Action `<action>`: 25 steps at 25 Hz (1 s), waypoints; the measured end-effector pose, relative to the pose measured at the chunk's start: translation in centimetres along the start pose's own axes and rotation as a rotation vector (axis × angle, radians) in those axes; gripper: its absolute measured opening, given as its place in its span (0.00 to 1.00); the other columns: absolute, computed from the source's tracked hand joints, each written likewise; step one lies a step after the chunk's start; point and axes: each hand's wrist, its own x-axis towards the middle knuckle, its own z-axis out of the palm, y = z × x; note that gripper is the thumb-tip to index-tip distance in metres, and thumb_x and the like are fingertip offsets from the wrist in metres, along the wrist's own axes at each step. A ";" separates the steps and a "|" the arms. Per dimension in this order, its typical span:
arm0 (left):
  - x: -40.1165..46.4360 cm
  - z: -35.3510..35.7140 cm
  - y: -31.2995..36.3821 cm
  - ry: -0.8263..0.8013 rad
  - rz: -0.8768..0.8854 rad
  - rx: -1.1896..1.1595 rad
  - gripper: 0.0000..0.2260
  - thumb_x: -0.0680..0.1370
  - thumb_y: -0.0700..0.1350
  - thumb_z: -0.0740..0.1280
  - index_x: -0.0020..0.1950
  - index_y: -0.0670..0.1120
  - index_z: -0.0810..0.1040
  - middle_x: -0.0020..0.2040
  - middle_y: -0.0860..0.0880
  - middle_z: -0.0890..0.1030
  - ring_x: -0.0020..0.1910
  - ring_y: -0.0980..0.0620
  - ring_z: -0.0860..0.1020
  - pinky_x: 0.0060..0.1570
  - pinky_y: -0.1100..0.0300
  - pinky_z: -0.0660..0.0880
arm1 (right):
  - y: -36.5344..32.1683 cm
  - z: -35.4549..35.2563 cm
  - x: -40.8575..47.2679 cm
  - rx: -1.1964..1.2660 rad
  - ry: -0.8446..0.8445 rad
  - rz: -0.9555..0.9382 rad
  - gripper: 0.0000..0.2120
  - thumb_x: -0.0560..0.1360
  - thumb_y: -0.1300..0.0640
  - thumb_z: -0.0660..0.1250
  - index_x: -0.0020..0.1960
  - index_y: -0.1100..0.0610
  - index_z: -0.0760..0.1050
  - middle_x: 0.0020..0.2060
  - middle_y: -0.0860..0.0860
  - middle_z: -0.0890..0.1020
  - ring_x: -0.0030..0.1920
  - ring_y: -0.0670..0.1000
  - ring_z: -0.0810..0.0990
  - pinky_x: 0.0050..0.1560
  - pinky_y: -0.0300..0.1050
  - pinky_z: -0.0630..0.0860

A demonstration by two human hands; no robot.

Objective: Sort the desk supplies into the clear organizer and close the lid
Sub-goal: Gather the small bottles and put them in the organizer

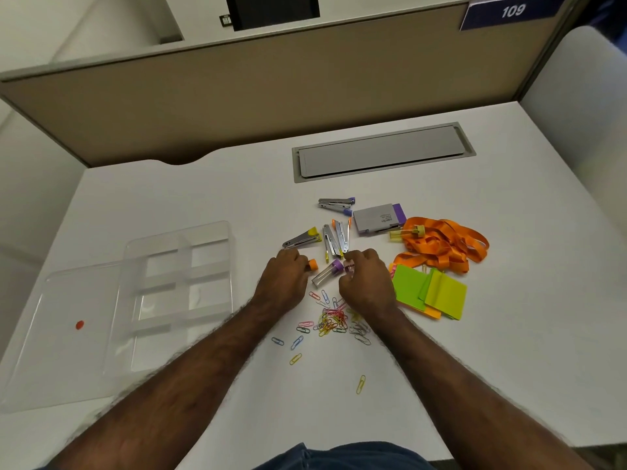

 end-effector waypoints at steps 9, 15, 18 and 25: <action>-1.7 -1.6 1.6 0.056 -0.363 -0.942 0.13 0.83 0.47 0.67 0.65 0.44 0.72 0.56 0.45 0.83 0.53 0.47 0.84 0.54 0.51 0.83 | -0.2 -0.6 -0.6 0.351 0.032 0.034 0.20 0.74 0.52 0.75 0.64 0.50 0.77 0.56 0.50 0.82 0.51 0.50 0.82 0.50 0.47 0.83; -2.6 -1.6 2.6 -0.140 -0.493 -1.246 0.13 0.84 0.44 0.64 0.68 0.46 0.73 0.54 0.43 0.86 0.49 0.46 0.87 0.53 0.48 0.85 | -1.9 -1.5 -1.7 0.751 -0.085 0.044 0.17 0.72 0.55 0.78 0.58 0.50 0.78 0.51 0.48 0.83 0.50 0.48 0.84 0.48 0.49 0.86; -2.9 -1.8 2.7 -0.201 -0.549 -1.459 0.10 0.83 0.43 0.65 0.65 0.45 0.76 0.56 0.40 0.85 0.50 0.43 0.88 0.51 0.48 0.85 | -2.4 -1.7 -2.1 0.793 -0.118 0.038 0.20 0.70 0.55 0.80 0.59 0.52 0.78 0.52 0.48 0.83 0.53 0.51 0.83 0.53 0.50 0.84; -4.5 -2.0 1.7 -0.244 -0.454 -1.497 0.19 0.79 0.37 0.71 0.68 0.47 0.74 0.56 0.40 0.87 0.52 0.41 0.87 0.52 0.47 0.85 | -2.6 -1.7 -2.6 0.754 -0.176 -0.023 0.11 0.78 0.52 0.74 0.58 0.55 0.82 0.49 0.51 0.85 0.53 0.52 0.84 0.57 0.55 0.84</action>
